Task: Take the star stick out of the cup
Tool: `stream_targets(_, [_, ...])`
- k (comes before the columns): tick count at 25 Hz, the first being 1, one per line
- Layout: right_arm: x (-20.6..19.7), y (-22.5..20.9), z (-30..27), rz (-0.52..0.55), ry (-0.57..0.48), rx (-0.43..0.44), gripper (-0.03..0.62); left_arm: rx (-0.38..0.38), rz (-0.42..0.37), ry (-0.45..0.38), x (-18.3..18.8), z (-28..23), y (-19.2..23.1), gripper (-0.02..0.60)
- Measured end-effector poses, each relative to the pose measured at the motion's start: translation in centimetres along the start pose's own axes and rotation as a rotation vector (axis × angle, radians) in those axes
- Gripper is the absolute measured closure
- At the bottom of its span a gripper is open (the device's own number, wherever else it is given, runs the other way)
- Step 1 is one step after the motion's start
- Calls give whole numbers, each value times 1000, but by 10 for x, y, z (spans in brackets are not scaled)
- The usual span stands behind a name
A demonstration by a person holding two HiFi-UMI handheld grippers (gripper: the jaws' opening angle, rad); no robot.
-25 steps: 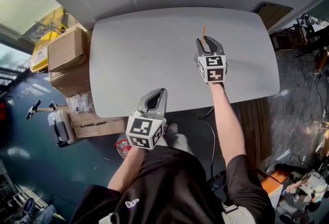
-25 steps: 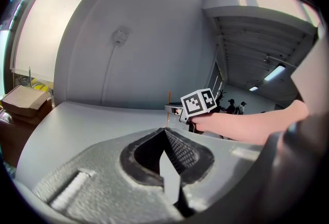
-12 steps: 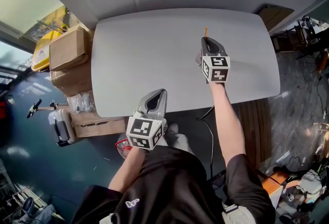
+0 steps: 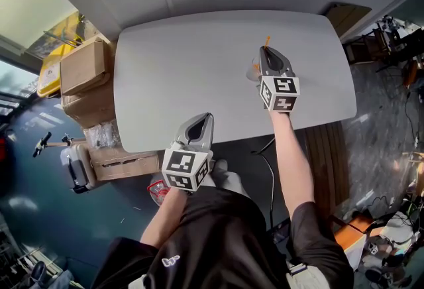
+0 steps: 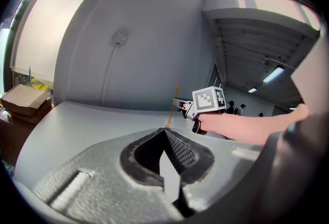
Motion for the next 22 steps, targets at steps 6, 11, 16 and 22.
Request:
stream_targets(6, [25,-4,22,-4,-76,-15,582,-24,-11,-13,5,-3,-8,580])
stream_targets(11, [49,-13,46,-21,-140,-20,582,-44,-16,-18,7,-6,-15,580])
stream_targets(16, [67,-15,75,-52,-196,-24,582,-63,-21,-30,8,-8,-21,580])
stream_targets(22, [82,-15,117,-63,-250,-31,582,-112,-40,-38,9,-18,-34,580])
Point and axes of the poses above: the fingertips, and each gripper's own axes: z backward along the fingers, y to its left, x out of its top, the point moved 3 cm from there along z, backward along the fingers, and after that the axes turned 11 degrees about -x, right-handed, at the moved point
